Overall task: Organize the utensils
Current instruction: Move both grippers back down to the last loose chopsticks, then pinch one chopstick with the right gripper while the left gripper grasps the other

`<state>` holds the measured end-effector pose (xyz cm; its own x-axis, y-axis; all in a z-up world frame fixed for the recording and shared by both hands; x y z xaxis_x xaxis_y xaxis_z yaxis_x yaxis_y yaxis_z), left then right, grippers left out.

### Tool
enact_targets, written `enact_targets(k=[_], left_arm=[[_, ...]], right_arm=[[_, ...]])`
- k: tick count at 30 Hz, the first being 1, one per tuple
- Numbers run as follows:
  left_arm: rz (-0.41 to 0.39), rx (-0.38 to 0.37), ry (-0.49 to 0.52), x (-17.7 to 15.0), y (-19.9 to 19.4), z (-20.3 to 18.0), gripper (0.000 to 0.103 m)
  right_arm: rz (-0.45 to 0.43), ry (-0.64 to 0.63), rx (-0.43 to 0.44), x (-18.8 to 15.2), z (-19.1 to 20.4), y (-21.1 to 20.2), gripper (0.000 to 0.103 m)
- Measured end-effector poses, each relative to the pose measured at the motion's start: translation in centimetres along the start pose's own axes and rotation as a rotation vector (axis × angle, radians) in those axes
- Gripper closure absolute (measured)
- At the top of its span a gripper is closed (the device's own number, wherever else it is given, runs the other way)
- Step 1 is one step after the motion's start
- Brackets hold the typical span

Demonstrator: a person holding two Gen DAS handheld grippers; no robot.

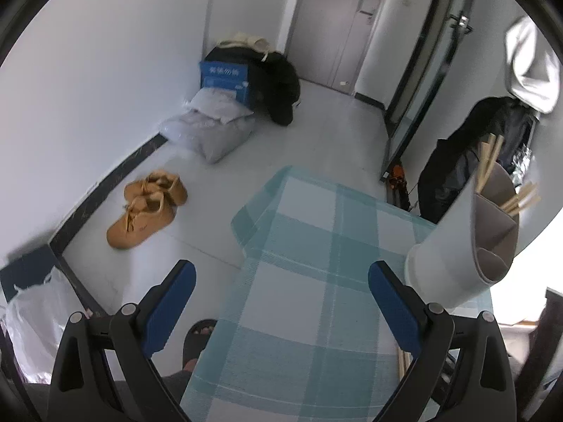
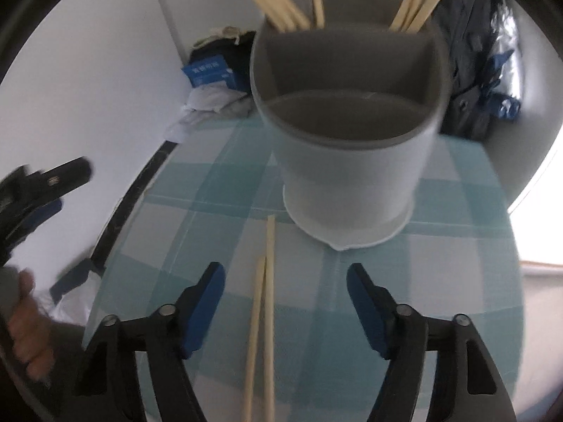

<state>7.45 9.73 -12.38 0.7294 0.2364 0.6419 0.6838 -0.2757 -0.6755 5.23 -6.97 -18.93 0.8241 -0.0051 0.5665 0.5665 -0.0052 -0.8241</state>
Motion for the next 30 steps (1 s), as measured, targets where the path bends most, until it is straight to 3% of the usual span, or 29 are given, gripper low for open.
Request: enact_targets(k=[4,8,15,17,19,20,30], left_arm=[[0.015,0.002,-0.053,0.3,0.2,1.5,0.007],[-0.029,0.082,-0.074,0.9,-0.4,3.0,0.007],[-0.003,0.05,-0.148,0.8,0.1,4.3,0.007],[0.01,0.043,-0.154,0.7,0.4,4.3,0.007],[0.017,0.038,-0.154,0.7,0.5,4.4,0.007],[0.018,0.039,-0.153,0.8,0.5,4.5,0.007],[0.022,0.033,-0.117,0.5,0.4,3.6,0.007]], right_arm=[[0.008,-0.007,-0.039,0.5,1.4,1.9,0.045],[0.026,-0.006,-0.101,1.0,2.3,3.2,0.056],[0.026,-0.029,-0.175,2.0,3.7,3.9,0.068],[0.016,-0.04,-0.189,2.2,4.2,3.9,0.074],[0.012,-0.056,-0.199,2.3,4.5,3.9,0.093],[0.011,-0.071,-0.209,2.4,4.8,3.9,0.096],[-0.079,-0.118,-0.182,1.7,4.3,0.0,0.097]])
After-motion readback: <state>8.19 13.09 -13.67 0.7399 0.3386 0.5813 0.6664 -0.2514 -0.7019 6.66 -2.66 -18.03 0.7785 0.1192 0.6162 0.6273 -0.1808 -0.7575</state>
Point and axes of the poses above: each gripper's, at about its wrist camera, not at the fingertips, and y roughly the way its jaws point, z to its left, x to its top, the point moved 4 cm from there along y, roughly the way its jaws point, and after that the axes turned 11 degrees about -x, right-handed, at the moved point
